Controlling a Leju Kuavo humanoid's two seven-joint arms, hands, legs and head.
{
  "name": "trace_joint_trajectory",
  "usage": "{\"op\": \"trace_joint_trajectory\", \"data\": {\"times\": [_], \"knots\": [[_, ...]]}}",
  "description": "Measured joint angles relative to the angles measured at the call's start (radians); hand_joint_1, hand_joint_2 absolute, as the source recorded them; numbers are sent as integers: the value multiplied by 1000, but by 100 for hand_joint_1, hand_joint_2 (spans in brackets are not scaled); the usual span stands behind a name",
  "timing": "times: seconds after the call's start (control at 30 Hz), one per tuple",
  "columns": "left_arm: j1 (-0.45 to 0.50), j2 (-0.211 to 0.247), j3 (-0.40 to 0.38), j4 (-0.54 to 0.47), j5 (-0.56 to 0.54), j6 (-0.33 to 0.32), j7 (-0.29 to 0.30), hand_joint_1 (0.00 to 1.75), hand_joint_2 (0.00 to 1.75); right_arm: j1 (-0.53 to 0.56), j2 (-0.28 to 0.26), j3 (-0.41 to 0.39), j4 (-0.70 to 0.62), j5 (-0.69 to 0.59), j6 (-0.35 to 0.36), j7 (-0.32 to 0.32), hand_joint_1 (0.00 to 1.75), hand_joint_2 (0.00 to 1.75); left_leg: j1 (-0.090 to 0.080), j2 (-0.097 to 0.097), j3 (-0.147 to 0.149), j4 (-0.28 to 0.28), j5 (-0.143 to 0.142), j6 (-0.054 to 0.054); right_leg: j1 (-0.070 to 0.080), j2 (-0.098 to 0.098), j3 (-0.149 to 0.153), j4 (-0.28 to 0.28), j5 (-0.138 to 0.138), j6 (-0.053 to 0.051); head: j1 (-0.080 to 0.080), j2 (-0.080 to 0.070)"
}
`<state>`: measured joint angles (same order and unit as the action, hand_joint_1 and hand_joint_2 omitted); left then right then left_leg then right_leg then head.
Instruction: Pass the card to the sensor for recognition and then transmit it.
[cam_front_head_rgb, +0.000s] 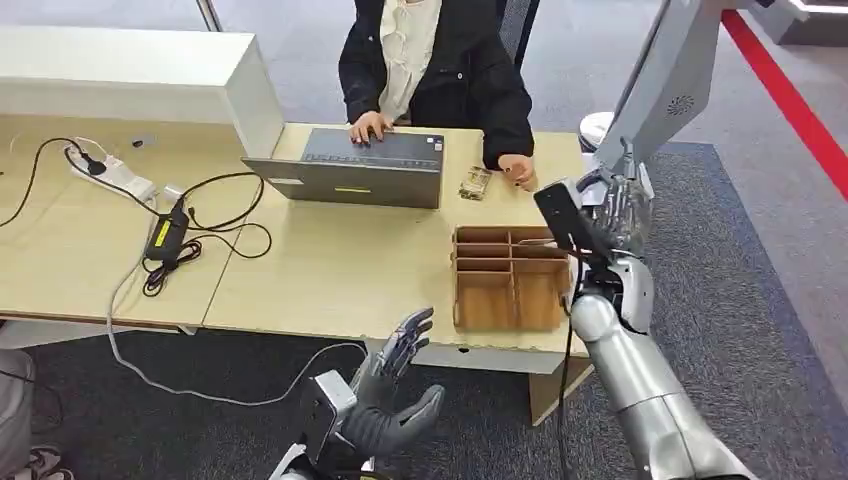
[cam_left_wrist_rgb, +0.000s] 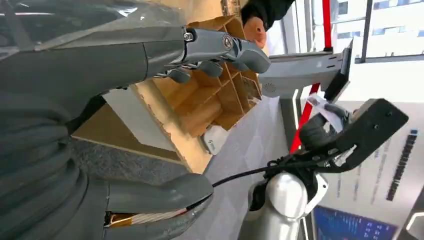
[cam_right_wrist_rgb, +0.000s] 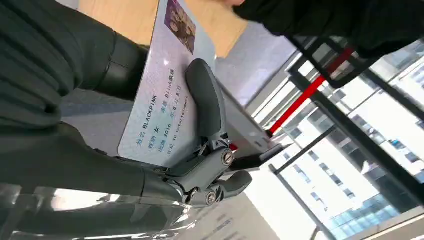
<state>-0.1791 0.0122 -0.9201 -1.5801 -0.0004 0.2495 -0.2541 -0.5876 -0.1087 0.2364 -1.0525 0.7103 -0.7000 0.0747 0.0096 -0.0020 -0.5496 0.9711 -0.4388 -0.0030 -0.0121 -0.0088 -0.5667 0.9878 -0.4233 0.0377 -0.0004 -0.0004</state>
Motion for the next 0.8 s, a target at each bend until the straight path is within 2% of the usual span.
{"op": "trace_joint_trajectory", "data": {"times": [0.17,0.37,0.8], "knots": [[4,4,5,0,-3,-16,1,0,175,25,-27,-88,-3,21,0,20,175,175,0,0,0,0,0,0,0,0,0,0,0,0,0,0],[4,5,5,0,-10,-13,3,0,175,28,-34,-138,8,20,1,21,175,175,0,0,0,-1,0,0,0,0,0,0,0,0,0,0],[5,6,5,-11,-13,32,24,0,175,-6,-32,-127,154,-15,3,34,175,175,0,0,-1,-1,0,0,0,0,0,0,0,0,0,0]]}}
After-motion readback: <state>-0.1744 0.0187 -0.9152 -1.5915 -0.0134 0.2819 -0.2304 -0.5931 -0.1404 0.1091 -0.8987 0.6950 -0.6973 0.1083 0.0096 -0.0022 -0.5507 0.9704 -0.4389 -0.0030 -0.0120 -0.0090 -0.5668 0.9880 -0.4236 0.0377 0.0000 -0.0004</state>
